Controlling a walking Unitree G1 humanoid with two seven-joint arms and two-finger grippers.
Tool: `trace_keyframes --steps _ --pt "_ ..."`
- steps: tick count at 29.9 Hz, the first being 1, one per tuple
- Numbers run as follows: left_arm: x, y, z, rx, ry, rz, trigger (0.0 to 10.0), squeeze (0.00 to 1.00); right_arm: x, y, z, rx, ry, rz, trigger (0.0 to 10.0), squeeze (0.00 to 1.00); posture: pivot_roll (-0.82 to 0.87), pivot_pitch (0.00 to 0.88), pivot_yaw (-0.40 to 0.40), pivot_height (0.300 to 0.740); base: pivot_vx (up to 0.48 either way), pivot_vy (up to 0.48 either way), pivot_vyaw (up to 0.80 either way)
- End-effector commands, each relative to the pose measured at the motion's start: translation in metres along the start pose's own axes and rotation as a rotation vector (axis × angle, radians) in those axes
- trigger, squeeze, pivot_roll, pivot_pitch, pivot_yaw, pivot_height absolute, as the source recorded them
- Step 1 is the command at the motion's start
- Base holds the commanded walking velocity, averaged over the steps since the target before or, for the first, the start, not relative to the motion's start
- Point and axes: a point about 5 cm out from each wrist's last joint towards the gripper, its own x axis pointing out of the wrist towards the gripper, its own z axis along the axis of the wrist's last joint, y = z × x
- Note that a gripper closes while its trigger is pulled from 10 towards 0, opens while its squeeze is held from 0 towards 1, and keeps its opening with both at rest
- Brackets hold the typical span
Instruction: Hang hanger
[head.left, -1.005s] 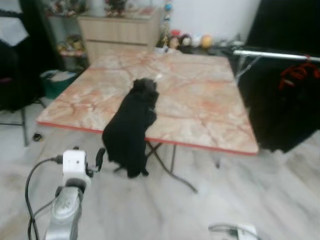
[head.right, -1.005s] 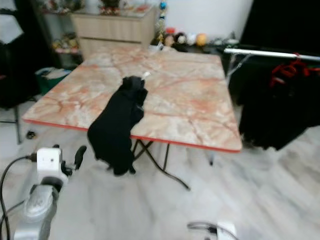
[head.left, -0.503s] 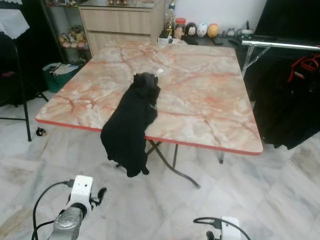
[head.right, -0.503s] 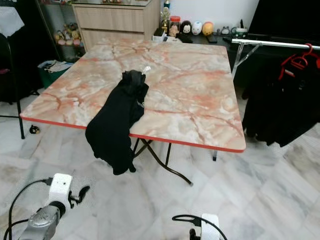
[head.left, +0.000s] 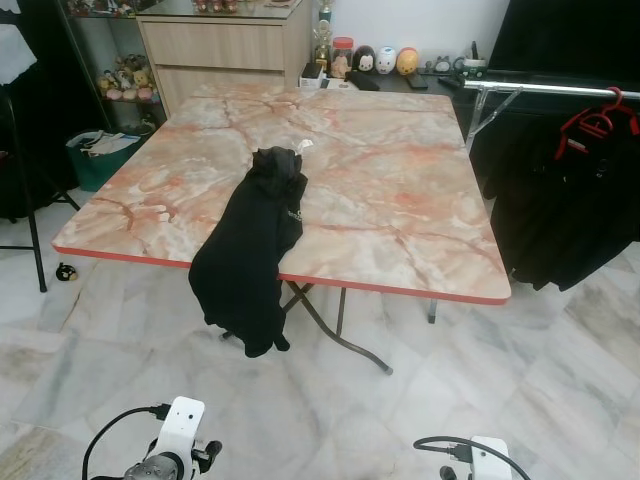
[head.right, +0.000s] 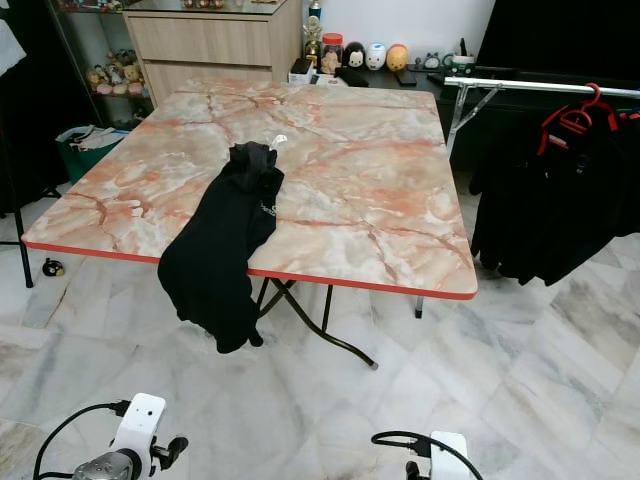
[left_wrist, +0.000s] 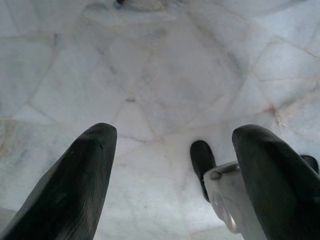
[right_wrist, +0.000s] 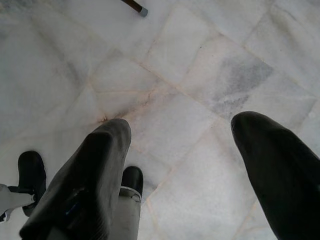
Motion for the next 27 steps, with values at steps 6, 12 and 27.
trace_keyframes --steps 6,12,27 --pt "-0.003 0.002 -0.013 0.0 0.039 0.016 10.0 0.0 0.001 0.007 0.003 0.004 -0.003 0.001 10.0 0.0 0.13 0.0 -0.023 0.74 0.0 -0.393 0.0" --pt "-0.004 0.0 -0.017 -0.016 0.05 0.022 10.0 0.0 0.002 0.008 0.004 -0.01 -0.005 0.004 10.0 0.0 0.13 0.0 -0.027 0.74 0.0 -0.401 0.0" --pt "-0.004 0.0 -0.017 -0.034 0.043 0.026 10.0 0.0 0.002 0.005 0.007 -0.019 -0.015 0.006 10.0 0.0 0.12 0.0 -0.026 0.74 0.0 -0.404 0.22"
